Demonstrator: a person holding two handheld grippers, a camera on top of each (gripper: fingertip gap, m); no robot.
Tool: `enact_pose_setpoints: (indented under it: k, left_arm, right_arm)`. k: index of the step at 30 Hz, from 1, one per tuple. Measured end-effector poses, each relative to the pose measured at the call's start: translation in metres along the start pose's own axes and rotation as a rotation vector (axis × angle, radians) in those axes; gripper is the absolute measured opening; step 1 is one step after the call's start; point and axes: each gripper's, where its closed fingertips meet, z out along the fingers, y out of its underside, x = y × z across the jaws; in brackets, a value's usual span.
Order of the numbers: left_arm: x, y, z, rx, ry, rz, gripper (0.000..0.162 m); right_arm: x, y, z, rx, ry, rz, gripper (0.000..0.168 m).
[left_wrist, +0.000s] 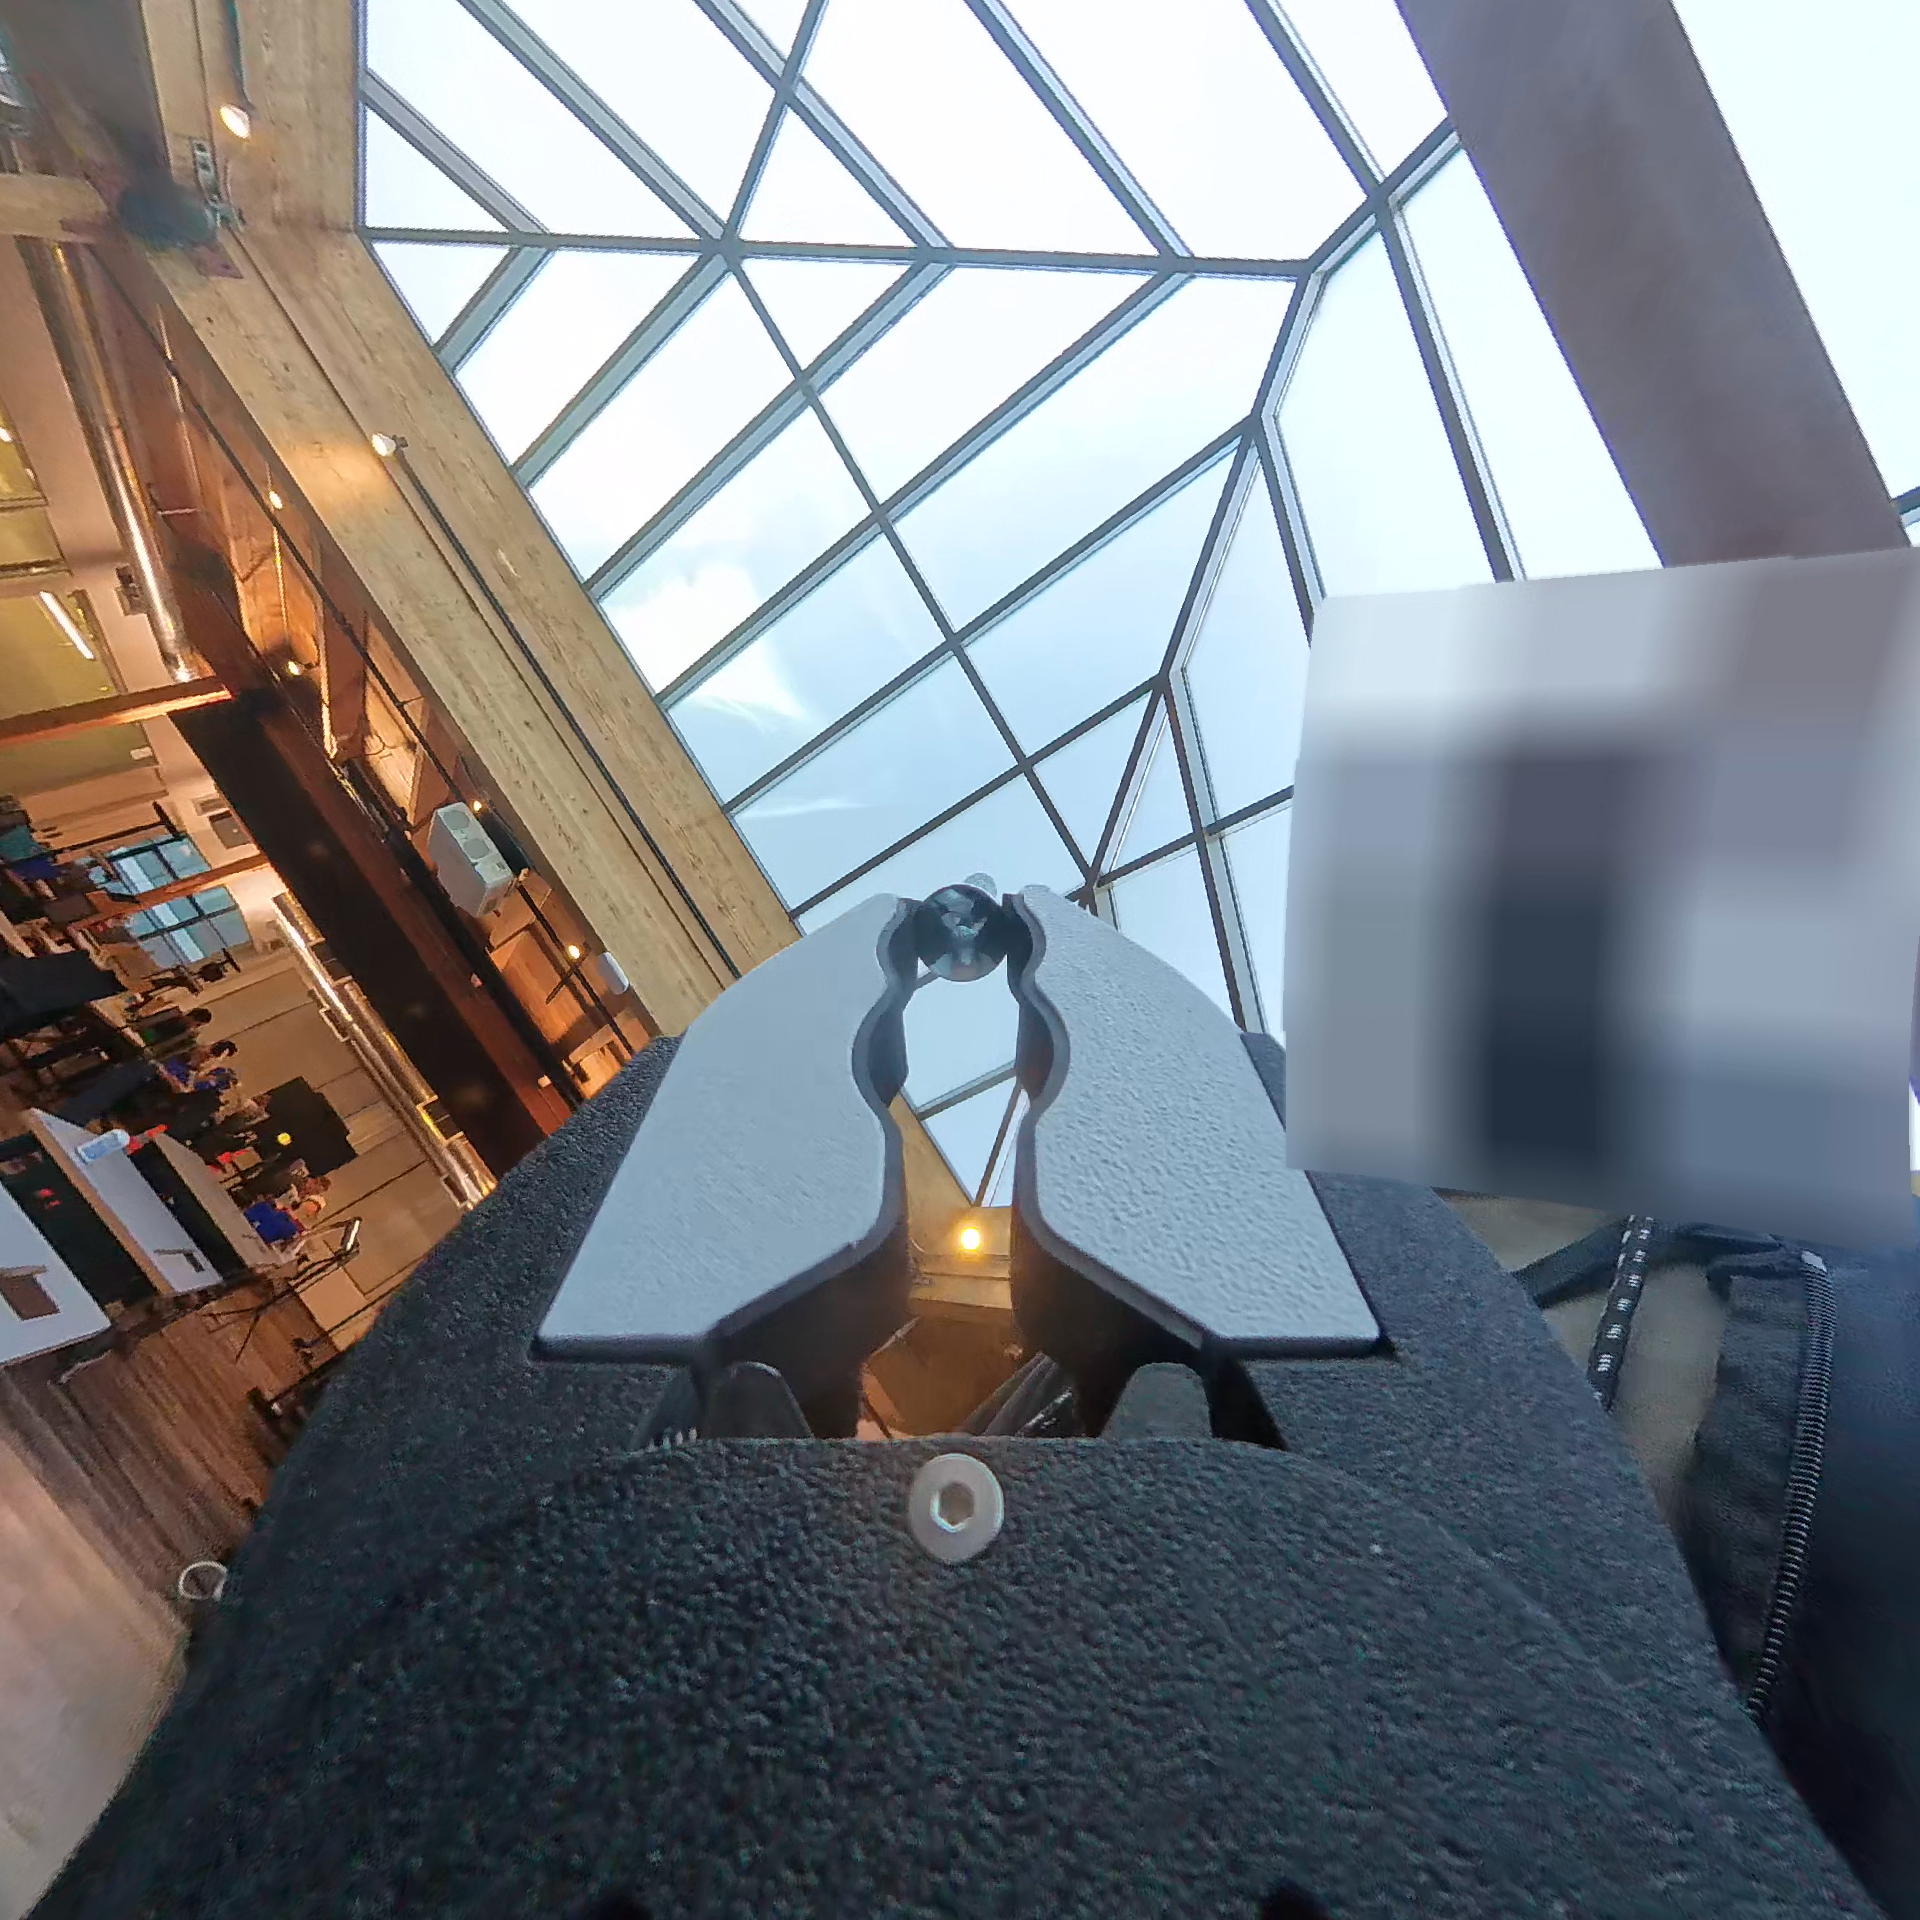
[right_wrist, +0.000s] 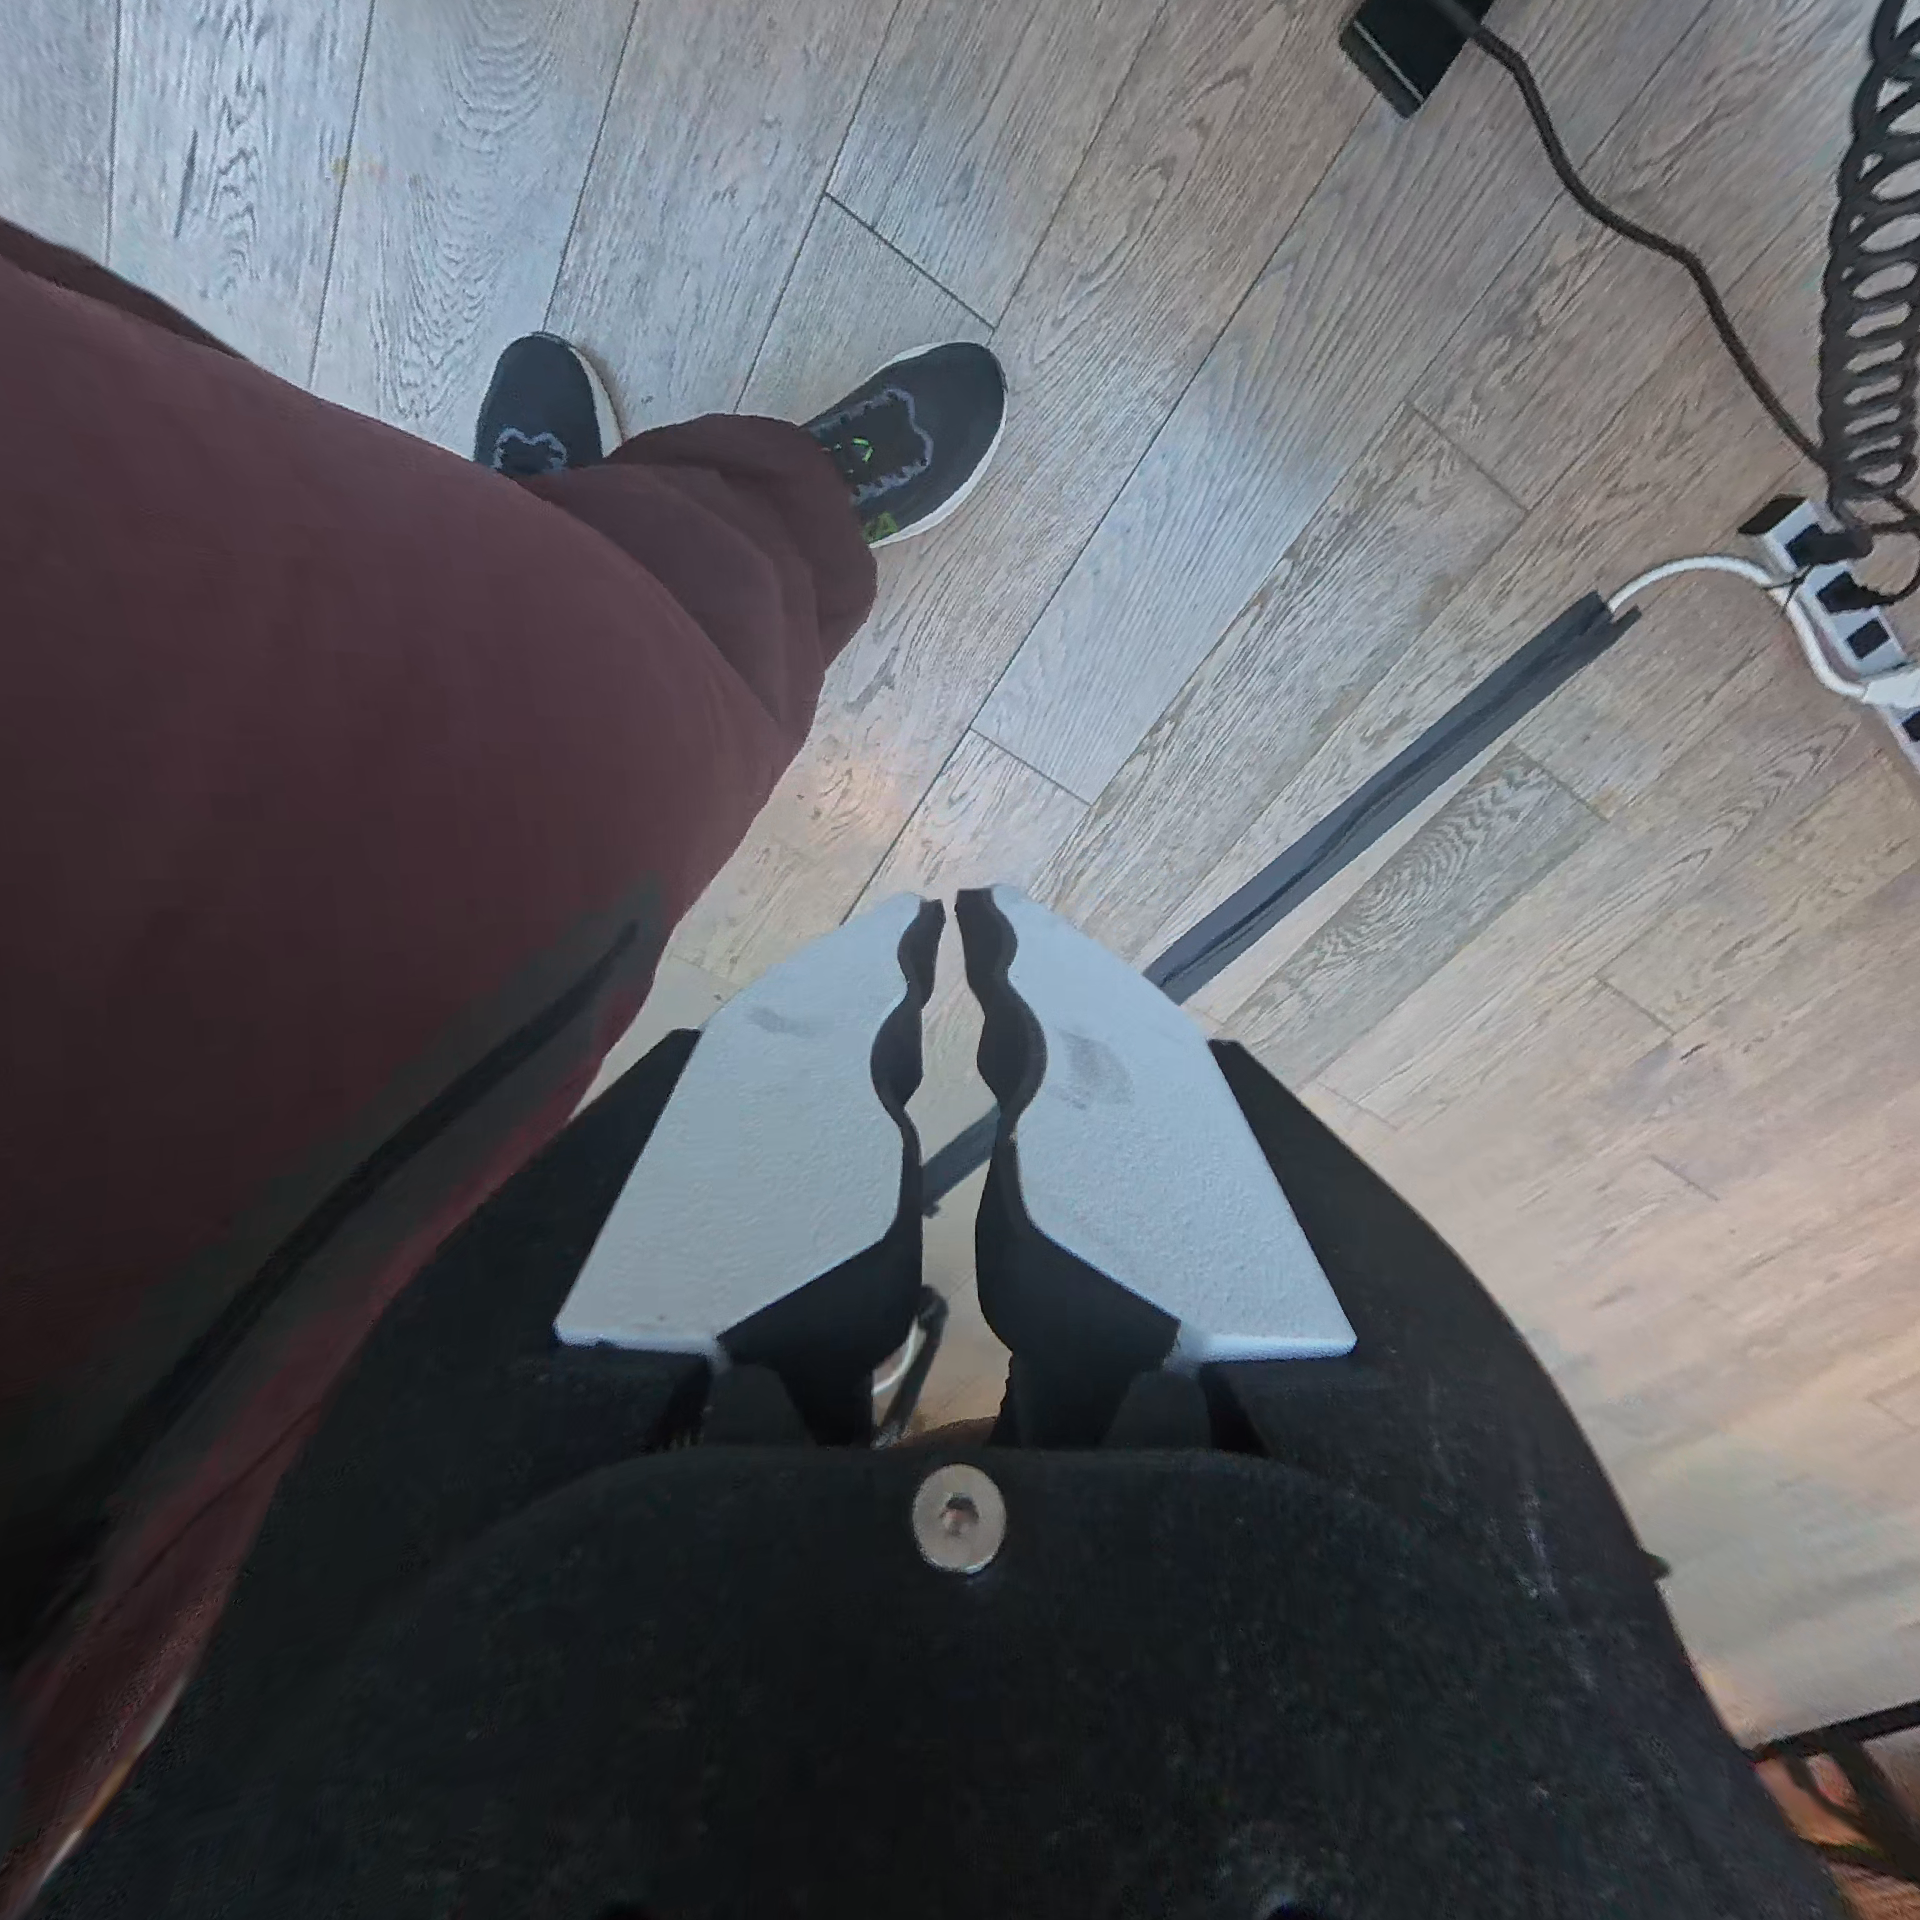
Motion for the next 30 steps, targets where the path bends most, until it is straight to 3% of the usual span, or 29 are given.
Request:
enact_pose_setpoints:
  k: [1, 7, 14, 30]
  left_arm:
    - [0.009, -0.001, -0.009, 0.003, -0.006, 0.009, 0.016]
    - [0.056, -0.003, -0.049, 0.033, 0.003, 0.035, 0.016]
    - [0.086, 0.009, -0.066, 0.014, 0.032, 0.028, 0.016]
    - [0.084, 0.028, -0.068, 0.001, 0.055, -0.015, 0.016]
  right_arm:
    - [-0.008, 0.002, -0.002, 0.003, 0.003, 0.011, 0.008]
    - [-0.052, 0.008, -0.009, 0.012, 0.039, -0.03, 0.008]
    - [-0.079, 0.02, -0.021, 0.023, 0.078, -0.043, 0.007]
    - [-0.081, 0.081, -0.031, -0.036, 0.104, 0.011, 0.007]
